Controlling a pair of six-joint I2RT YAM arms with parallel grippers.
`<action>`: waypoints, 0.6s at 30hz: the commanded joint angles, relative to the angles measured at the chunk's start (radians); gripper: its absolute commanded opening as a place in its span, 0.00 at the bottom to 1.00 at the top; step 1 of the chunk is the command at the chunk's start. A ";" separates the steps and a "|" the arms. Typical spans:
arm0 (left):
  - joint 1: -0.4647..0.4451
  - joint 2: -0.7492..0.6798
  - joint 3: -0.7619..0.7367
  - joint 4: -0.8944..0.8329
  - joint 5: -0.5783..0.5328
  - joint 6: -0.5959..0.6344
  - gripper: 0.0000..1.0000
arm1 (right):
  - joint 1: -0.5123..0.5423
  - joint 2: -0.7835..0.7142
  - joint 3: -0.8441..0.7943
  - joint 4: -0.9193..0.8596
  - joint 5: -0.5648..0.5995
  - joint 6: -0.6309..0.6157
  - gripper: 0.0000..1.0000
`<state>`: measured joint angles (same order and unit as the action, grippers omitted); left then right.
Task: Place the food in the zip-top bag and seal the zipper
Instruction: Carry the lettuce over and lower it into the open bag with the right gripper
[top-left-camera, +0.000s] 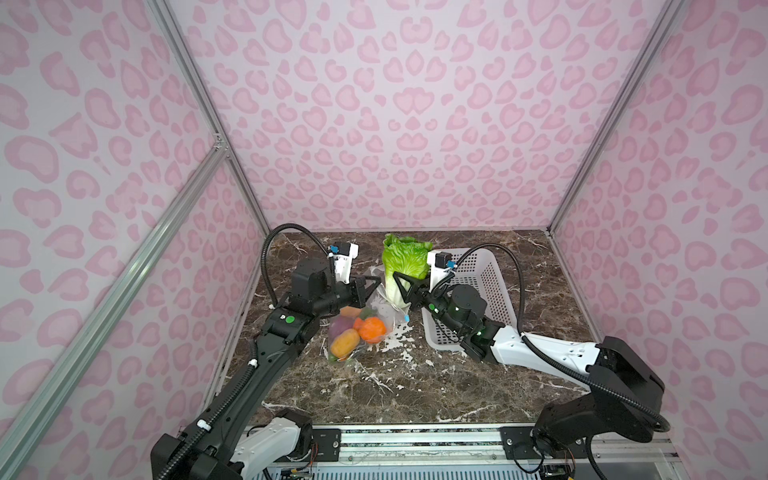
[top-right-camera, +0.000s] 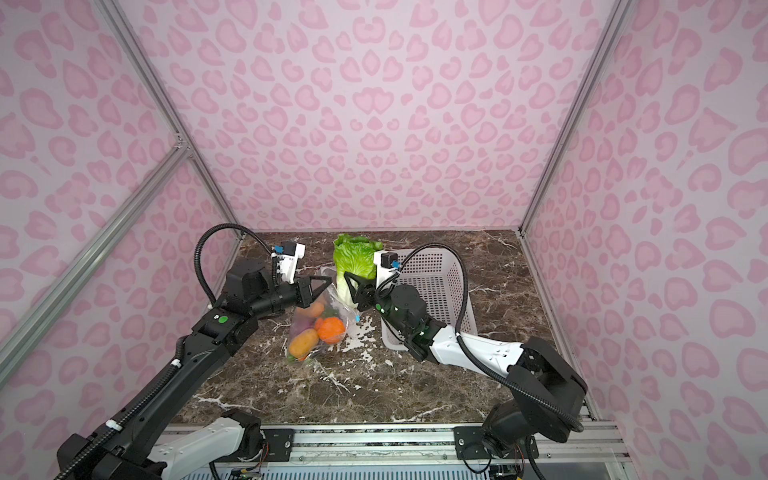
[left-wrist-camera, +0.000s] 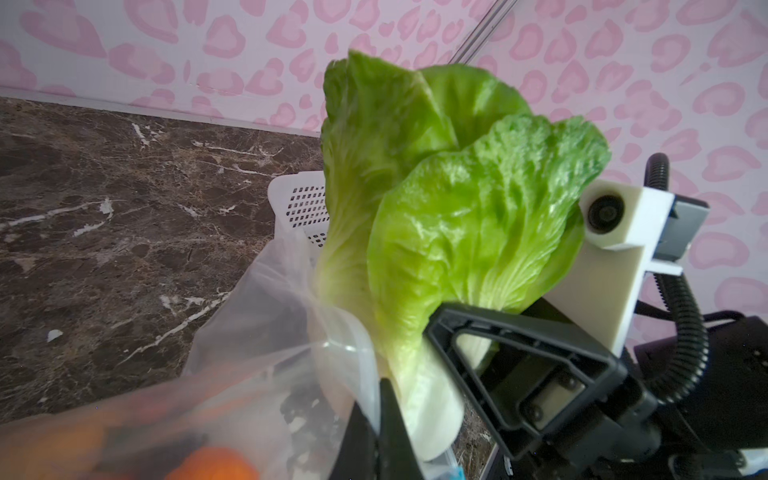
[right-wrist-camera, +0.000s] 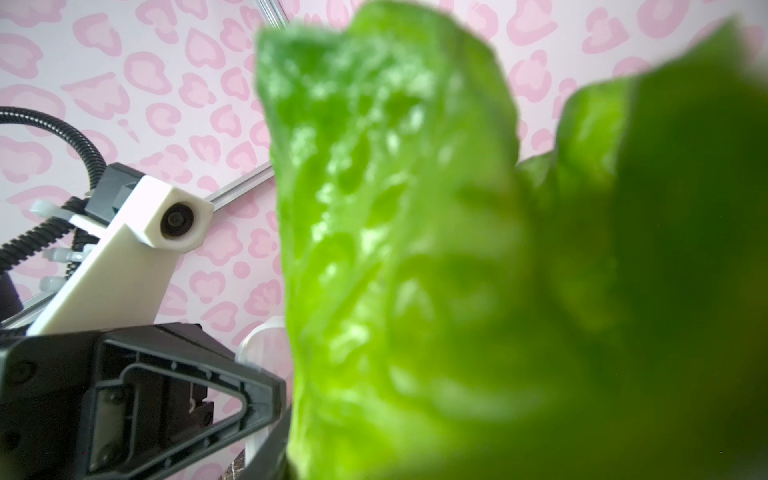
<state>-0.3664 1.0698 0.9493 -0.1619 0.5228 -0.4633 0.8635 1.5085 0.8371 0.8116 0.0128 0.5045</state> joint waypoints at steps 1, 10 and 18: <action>0.001 -0.010 -0.001 0.048 0.020 -0.003 0.02 | 0.004 0.048 -0.009 0.207 0.050 0.010 0.47; 0.001 -0.014 -0.003 0.050 0.016 -0.009 0.02 | 0.027 0.099 -0.021 0.307 0.132 -0.034 0.48; 0.000 -0.010 -0.007 0.062 0.007 -0.024 0.02 | 0.099 0.171 -0.073 0.437 0.167 -0.070 0.51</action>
<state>-0.3664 1.0630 0.9459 -0.1566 0.5270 -0.4782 0.9501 1.6554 0.7799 1.1263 0.1429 0.4629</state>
